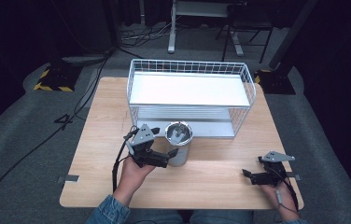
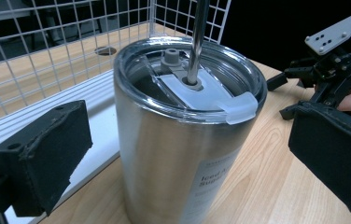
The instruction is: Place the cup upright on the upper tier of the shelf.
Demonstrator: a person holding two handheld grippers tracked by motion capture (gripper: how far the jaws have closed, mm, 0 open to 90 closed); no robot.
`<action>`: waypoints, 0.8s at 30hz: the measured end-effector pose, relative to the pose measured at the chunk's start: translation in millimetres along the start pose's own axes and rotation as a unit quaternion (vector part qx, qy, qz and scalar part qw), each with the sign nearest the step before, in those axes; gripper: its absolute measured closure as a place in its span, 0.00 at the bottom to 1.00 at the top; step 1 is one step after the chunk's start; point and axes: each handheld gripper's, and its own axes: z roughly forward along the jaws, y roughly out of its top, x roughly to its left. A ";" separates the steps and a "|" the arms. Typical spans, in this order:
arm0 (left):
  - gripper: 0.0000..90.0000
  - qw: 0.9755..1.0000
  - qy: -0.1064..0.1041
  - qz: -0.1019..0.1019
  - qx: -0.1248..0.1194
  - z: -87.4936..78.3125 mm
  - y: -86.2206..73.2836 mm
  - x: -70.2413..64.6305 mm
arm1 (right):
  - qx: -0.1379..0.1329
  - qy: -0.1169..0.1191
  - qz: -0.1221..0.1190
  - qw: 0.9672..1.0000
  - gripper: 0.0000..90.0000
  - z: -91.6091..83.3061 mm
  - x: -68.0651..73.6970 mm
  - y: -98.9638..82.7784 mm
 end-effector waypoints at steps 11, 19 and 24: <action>0.00 1.000 0.008 0.013 0.018 24.8 -3.5 -2.7 | 0.000 0.000 0.001 1.000 0.08 -0.2 0.0 -0.1; 0.00 1.000 0.004 0.006 0.017 38.6 -6.7 0.3 | 0.000 0.000 0.001 1.000 0.08 -0.2 0.0 0.0; 0.00 1.000 0.001 0.000 0.013 44.0 -8.2 2.4 | 0.000 -0.001 0.001 1.000 0.08 -0.3 0.0 -0.1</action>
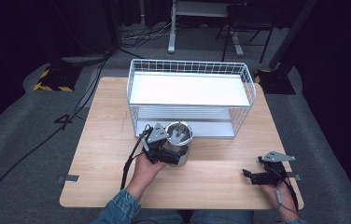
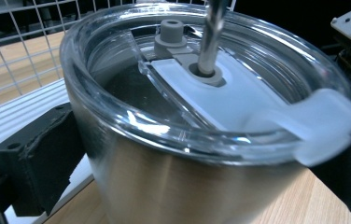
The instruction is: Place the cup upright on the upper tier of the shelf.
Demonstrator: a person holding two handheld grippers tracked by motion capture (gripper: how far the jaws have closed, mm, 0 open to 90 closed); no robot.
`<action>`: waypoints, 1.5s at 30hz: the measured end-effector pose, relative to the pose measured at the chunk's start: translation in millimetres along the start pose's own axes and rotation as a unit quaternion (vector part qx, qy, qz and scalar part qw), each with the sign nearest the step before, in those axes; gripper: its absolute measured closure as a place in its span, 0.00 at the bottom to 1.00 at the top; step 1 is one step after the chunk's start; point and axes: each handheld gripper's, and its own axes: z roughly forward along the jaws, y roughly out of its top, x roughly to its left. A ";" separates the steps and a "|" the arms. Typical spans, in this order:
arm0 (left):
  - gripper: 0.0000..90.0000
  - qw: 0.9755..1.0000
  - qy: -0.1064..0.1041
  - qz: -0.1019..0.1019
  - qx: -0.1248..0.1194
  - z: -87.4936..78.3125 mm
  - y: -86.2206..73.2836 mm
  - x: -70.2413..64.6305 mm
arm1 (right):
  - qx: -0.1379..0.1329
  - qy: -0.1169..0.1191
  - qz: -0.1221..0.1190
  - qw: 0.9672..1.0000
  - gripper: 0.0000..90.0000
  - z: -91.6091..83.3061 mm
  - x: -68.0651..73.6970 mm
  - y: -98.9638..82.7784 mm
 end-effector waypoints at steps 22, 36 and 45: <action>0.03 1.000 0.012 0.026 -0.013 14.0 -5.4 -1.9 | -0.002 -0.001 0.000 1.000 0.10 -0.4 -0.3 -0.2; 0.04 0.999 0.016 0.030 -0.003 11.2 -3.5 -4.9 | -0.005 -0.005 0.002 1.000 0.12 -0.7 -0.5 -0.4; 0.04 0.999 0.012 0.038 0.012 1.7 7.1 -11.3 | -0.004 -0.005 0.001 1.000 0.12 -0.8 -0.5 -0.4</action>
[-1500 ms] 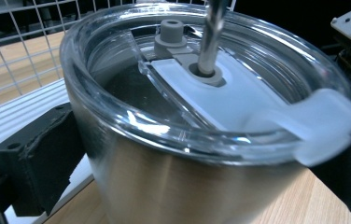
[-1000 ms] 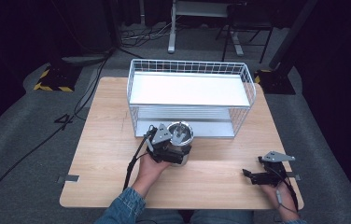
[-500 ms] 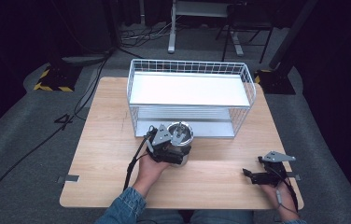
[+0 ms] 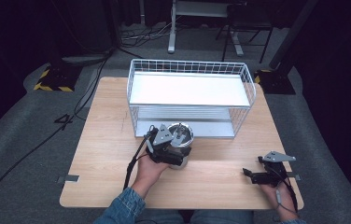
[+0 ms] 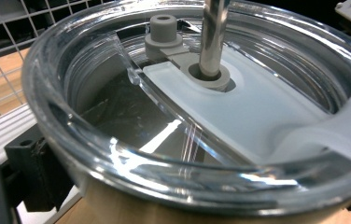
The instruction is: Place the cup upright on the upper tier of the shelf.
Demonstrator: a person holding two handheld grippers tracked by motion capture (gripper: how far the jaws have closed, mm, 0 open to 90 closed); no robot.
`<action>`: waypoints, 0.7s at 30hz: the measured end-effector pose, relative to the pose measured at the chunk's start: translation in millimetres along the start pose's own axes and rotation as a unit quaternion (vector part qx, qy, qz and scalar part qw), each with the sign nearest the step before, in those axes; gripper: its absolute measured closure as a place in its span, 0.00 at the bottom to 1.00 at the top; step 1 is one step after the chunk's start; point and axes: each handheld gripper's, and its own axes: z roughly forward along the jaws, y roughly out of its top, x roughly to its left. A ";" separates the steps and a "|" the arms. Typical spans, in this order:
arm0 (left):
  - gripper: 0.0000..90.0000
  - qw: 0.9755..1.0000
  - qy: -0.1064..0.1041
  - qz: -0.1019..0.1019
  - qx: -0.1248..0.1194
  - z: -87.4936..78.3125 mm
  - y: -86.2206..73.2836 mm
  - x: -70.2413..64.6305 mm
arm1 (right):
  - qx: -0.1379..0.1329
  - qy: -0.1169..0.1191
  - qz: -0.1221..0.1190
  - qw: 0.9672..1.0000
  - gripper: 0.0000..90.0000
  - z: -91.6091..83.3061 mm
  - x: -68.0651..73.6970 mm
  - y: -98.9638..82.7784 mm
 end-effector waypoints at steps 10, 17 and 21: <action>0.04 1.000 -0.008 0.004 0.004 -20.3 24.5 -3.1 | -0.004 0.005 -0.003 1.000 0.17 -0.7 0.5 -0.2; 0.04 1.000 -0.015 0.005 -0.001 -35.4 42.5 -2.4 | -0.004 0.005 -0.003 1.000 0.17 -0.6 0.5 -0.2; 0.04 1.000 -0.018 0.001 -0.007 -46.2 55.3 0.9 | -0.005 0.005 -0.003 1.000 0.17 -0.6 0.5 -0.3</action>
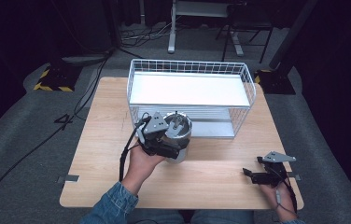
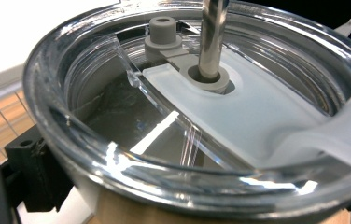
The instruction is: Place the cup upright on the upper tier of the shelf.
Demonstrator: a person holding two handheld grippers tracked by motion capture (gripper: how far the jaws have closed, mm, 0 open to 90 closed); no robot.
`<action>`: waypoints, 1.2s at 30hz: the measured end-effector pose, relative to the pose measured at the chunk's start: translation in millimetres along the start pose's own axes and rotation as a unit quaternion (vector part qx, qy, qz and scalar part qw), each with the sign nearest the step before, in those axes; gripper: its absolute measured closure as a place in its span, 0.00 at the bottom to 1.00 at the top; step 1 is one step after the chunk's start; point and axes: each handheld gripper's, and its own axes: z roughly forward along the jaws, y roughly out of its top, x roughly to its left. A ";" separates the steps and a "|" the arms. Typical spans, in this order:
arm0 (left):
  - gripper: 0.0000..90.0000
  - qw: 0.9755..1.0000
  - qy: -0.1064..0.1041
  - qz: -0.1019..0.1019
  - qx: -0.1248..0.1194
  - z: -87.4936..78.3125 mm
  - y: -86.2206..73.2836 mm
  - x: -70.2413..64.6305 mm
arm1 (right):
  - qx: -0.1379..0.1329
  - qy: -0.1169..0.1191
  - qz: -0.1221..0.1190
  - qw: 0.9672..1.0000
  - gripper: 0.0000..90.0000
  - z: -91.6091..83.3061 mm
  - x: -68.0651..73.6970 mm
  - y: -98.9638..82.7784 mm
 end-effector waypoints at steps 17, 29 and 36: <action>0.04 1.000 0.002 0.013 -0.021 -32.8 46.6 7.7 | 0.000 0.000 0.000 1.000 0.17 0.0 0.0 0.0; 0.04 0.999 -0.008 0.017 -0.036 -39.9 74.3 10.6 | 0.000 -0.002 0.001 1.000 0.17 -0.2 -0.4 -0.1; 0.04 0.999 -0.012 0.016 -0.043 -38.1 87.2 11.9 | -0.001 -0.003 0.002 1.000 0.18 -0.2 -0.4 -0.1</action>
